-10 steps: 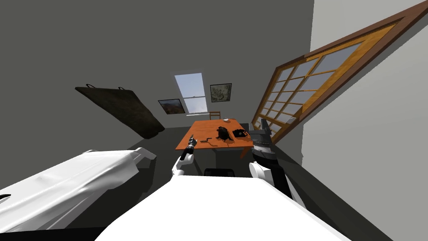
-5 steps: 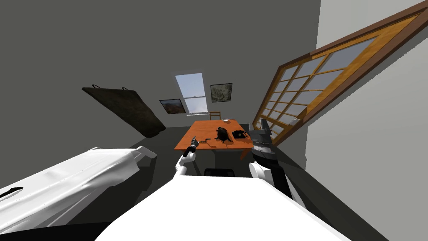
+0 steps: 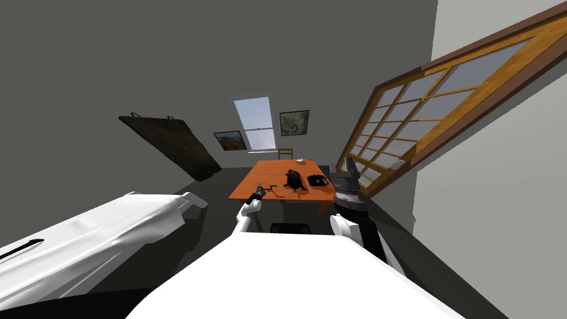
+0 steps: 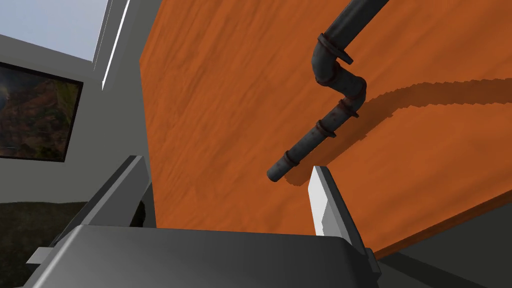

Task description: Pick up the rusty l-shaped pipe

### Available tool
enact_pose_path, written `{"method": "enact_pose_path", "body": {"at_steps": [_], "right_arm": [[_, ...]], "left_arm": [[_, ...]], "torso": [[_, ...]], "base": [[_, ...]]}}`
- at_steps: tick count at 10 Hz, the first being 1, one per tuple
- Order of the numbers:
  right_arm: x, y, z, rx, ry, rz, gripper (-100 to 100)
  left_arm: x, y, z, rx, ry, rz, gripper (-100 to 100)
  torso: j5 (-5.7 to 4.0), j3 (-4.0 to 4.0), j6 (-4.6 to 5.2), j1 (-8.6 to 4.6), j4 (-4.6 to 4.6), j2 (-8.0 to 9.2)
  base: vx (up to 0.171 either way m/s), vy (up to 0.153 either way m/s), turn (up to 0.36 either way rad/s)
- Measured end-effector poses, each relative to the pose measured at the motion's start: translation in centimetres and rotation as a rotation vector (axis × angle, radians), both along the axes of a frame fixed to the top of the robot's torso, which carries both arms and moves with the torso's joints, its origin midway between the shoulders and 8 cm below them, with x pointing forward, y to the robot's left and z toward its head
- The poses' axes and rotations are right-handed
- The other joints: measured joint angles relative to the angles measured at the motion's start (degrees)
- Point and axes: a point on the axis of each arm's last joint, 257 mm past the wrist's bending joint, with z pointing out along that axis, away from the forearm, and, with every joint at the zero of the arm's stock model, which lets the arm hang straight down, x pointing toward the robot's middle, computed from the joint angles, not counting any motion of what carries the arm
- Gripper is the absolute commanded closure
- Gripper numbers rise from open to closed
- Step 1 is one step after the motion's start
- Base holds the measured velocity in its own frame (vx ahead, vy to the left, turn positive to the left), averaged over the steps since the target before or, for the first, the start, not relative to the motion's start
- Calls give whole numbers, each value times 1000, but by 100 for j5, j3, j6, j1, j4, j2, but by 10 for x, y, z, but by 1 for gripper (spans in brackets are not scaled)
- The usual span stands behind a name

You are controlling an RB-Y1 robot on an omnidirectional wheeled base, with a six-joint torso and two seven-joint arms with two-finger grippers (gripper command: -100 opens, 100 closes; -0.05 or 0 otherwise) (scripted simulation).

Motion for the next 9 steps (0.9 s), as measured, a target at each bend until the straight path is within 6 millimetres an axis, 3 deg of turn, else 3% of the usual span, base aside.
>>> {"method": "enact_pose_path", "body": {"at_steps": [5, 6, 7, 9], "right_arm": [[0, 0, 0, 0, 0, 0, 0], [0, 0, 0, 0, 0, 0, 0], [0, 0, 0, 0, 0, 0, 0], [0, 0, 0, 0, 0, 0, 0]], "left_arm": [[-10, -41, -44, -103, 141, -7, -100], [-11, -43, -45, -107, 146, -8, 0], [-10, -43, -45, -106, 145, -8, -100], [-6, -32, -47, -107, 146, 9, -100]], "torso": [[5, -9, 0, 21, -4, -16], [5, -1, -1, 29, -1, 1], [7, 10, -1, 35, 3, 19], [7, 21, 0, 36, 7, 37]], "base": [[101, -40, 17], [11, -4, 1], [-9, -6, -104], [-24, -3, -112]]}}
